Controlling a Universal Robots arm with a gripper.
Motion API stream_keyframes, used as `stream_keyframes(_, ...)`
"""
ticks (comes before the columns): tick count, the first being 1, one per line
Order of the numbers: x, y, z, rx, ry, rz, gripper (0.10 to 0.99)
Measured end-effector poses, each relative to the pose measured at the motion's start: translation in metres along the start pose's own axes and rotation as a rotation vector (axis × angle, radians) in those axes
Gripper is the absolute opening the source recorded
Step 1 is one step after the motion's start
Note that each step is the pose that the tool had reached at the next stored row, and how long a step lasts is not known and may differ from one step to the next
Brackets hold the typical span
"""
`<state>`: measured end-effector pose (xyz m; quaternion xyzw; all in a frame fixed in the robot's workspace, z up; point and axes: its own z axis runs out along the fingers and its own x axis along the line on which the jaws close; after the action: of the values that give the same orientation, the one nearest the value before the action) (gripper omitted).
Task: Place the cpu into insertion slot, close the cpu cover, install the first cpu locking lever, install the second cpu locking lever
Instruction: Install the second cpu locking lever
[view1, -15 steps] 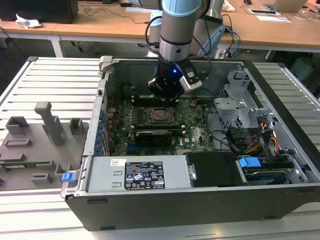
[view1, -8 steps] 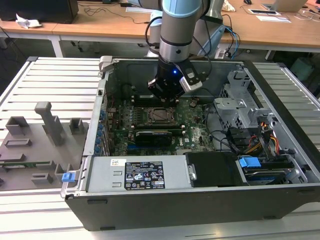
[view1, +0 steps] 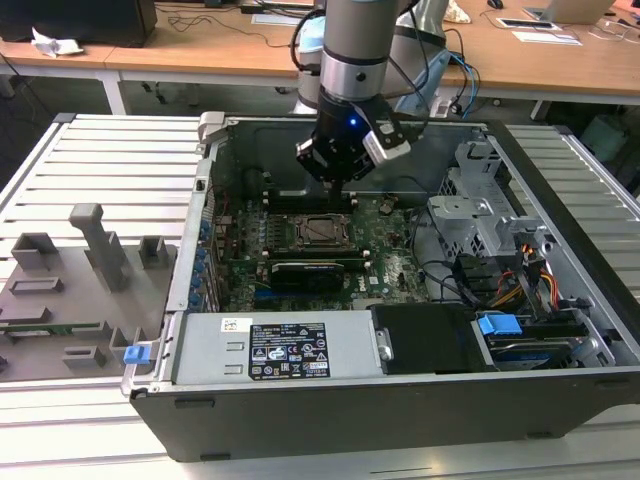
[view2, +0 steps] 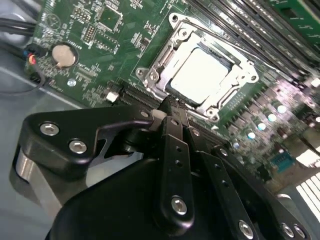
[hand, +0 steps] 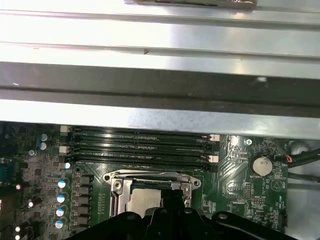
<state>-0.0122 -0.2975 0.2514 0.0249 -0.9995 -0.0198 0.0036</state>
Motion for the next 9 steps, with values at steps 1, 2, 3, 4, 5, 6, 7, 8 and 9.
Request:
stream_keyframes(1, 0.0, -0.0002, -0.0005, 0.0, -0.0001, 0.0, 0.11)
stream_keyframes(2, 0.0, -0.001, -0.0006, 0.0, -0.0002, 0.0, 0.11)
stream_keyframes(3, 0.0001, -0.0023, -0.0006, 0.0, -0.0001, 0.0, 0.11)
stream_keyframes(4, 0.0003, -0.0058, -0.0008, 0.0, -0.0001, 0.0, 0.11)
stream_keyframes(5, 0.0004, -0.0088, -0.0008, -0.001, -0.0001, 0.0, 0.11)
stream_keyframes(6, 0.0006, -0.0126, -0.0008, -0.001, -0.0001, 0.0, 0.11)
stream_keyframes(7, 0.0008, -0.0158, -0.0005, -0.002, -0.0001, 0.0, 0.11)
stream_keyframes(8, 0.0009, -0.0183, 0.0001, -0.002, -0.0002, 0.0, 0.11)
stream_keyframes(9, 0.001, -0.0202, 0.0008, -0.003, -0.0002, 0.0, 0.11)
